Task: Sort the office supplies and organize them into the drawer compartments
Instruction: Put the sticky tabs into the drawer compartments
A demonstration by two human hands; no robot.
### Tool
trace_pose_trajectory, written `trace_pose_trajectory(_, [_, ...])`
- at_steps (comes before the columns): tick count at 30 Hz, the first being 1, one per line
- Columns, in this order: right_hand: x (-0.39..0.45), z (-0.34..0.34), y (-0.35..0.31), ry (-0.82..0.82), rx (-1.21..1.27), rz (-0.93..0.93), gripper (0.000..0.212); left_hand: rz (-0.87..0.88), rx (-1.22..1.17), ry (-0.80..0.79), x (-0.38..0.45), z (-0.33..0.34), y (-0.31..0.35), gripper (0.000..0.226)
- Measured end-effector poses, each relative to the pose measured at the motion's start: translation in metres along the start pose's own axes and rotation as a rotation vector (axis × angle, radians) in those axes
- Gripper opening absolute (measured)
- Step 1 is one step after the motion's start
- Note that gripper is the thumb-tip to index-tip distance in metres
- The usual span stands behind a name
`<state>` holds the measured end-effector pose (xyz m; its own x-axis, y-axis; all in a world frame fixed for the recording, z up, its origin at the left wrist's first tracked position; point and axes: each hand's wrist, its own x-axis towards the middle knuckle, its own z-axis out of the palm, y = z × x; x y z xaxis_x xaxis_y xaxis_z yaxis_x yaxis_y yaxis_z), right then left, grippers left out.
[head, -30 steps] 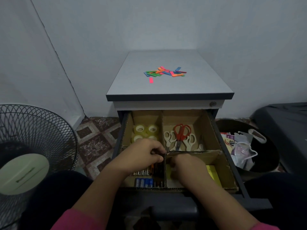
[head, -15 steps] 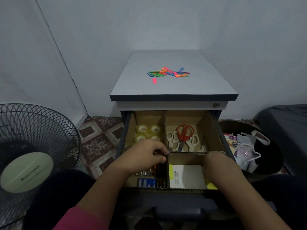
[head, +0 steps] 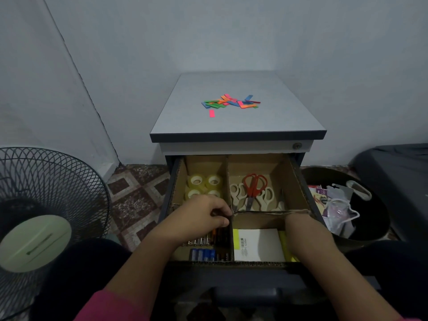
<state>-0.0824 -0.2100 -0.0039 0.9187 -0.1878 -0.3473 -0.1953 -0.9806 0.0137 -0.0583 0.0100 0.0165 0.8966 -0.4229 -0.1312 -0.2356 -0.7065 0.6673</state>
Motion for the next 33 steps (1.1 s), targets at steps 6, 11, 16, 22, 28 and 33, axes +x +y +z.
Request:
trace_pose_trajectory(6, [0.001,0.001,0.004,0.119,0.054,-0.035,0.019,0.011,0.023,-0.005,0.000,-0.001,-0.001,0.021])
trace_pose_trajectory(11, [0.006,0.003,0.009,0.125,0.080,-0.035,0.014,0.004,0.021,-0.009,0.001,-0.001,-0.001,0.021])
trace_pose_trajectory(16, [0.008,0.001,0.010,0.123,0.099,-0.015,0.019,0.007,0.017,-0.016,0.001,0.000,-0.002,0.020])
trace_pose_trajectory(22, [0.006,-0.005,0.009,0.066,0.242,-0.005,0.020,0.013,0.013,-0.016,0.002,0.000,-0.004,0.020])
trace_pose_trajectory(28, [0.001,-0.011,-0.006,-0.177,0.355,-0.045,0.019,0.018,0.011,-0.013,0.003,0.001,-0.004,0.019])
trace_pose_trajectory(33, [0.004,-0.006,-0.005,-0.219,0.151,-0.133,0.051,0.025,0.019,-0.007,0.002,0.000,-0.003,0.019])
